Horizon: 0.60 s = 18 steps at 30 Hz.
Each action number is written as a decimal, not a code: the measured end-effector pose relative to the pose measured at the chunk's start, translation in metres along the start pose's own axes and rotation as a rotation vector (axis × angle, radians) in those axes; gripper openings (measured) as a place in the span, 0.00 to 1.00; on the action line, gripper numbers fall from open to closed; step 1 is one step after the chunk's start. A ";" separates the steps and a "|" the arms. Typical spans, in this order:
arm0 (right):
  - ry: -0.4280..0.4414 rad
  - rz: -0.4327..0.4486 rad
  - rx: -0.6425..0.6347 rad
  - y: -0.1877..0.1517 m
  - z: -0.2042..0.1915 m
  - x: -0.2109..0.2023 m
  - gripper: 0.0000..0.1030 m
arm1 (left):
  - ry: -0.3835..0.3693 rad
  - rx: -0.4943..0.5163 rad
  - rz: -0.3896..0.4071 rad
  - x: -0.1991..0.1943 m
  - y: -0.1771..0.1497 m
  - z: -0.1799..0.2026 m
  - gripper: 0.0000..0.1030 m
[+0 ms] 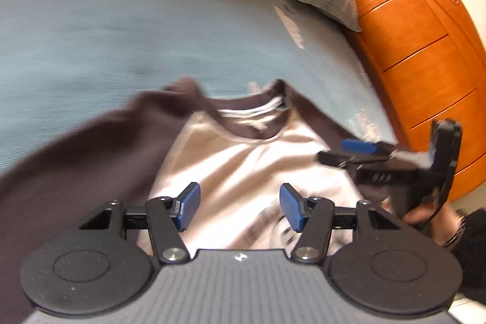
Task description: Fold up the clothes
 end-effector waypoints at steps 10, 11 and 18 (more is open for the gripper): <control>-0.004 0.103 -0.082 0.018 0.000 0.051 1.00 | 0.081 0.028 0.052 0.028 0.040 -0.024 0.58; -0.005 0.103 -0.080 0.025 0.001 0.055 1.00 | 0.082 0.034 0.045 0.028 0.041 -0.023 0.58; 0.022 0.066 -0.079 0.035 0.009 0.044 1.00 | 0.174 -0.030 0.117 -0.005 0.064 -0.025 0.58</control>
Point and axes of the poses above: each gripper's, at about its wrist camera, not at the fingertips, and x roughly the way its jaws point, z to its right, y to its top, the point moved 3 cm from there along x, roughly the way its jaws point, and after that the axes turned 13 degrees about -y, right-handed, at the moved point
